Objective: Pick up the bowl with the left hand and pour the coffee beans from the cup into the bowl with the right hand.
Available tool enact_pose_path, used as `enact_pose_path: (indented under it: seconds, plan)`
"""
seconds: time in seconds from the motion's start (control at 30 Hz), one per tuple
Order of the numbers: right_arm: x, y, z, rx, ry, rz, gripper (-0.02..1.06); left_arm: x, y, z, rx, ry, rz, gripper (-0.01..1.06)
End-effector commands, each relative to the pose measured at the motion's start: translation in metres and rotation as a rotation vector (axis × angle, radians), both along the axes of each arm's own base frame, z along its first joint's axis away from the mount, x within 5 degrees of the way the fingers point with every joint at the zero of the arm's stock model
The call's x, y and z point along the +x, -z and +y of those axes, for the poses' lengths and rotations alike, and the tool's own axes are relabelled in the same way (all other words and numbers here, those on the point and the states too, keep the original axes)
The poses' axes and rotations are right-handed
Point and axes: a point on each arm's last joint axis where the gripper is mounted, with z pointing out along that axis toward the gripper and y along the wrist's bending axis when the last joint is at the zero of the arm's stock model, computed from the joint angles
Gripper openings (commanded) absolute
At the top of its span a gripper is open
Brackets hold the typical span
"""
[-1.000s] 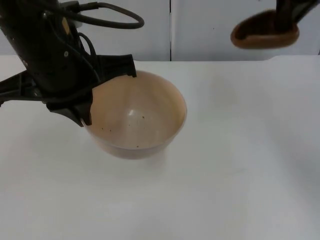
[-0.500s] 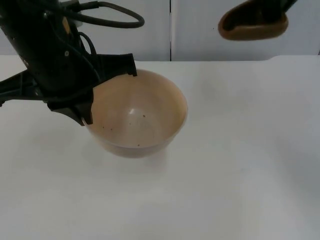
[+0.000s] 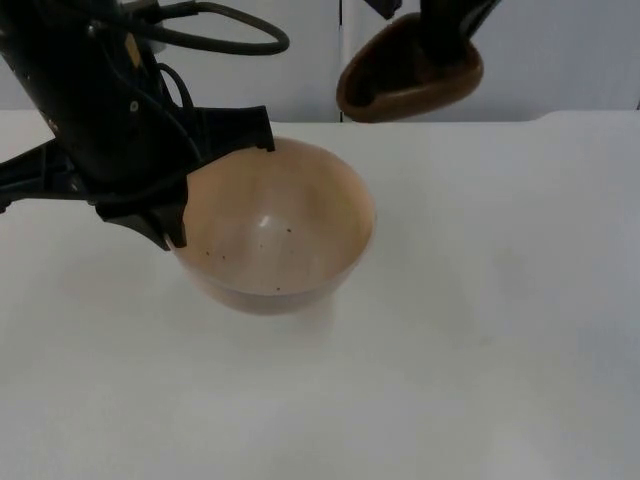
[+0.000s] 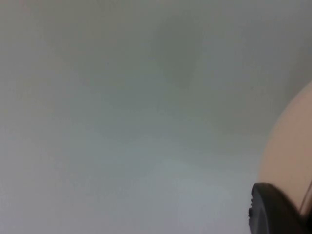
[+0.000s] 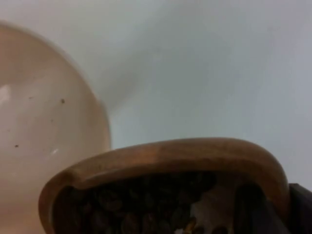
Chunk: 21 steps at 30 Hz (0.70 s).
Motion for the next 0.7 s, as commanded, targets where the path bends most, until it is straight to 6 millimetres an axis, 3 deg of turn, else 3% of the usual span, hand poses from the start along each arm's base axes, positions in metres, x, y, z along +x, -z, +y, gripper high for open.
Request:
enact_pose_path:
  seconds: [0.0, 0.33, 0.67]
  plan:
    - [-0.007, -0.007, 0.005, -0.004, -0.022, -0.026, 0.00, 0.000, -0.003, -0.001, -0.012, -0.006, -0.007, 0.00]
    - [-0.013, -0.011, 0.014, -0.113, -0.067, -0.126, 0.00, 0.000, -0.003, -0.002, -0.013, -0.006, -0.009, 0.00]
    - [-0.035, -0.022, 0.038, -0.278, -0.156, -0.320, 0.00, 0.000, -0.003, -0.002, -0.013, -0.006, -0.009, 0.00]
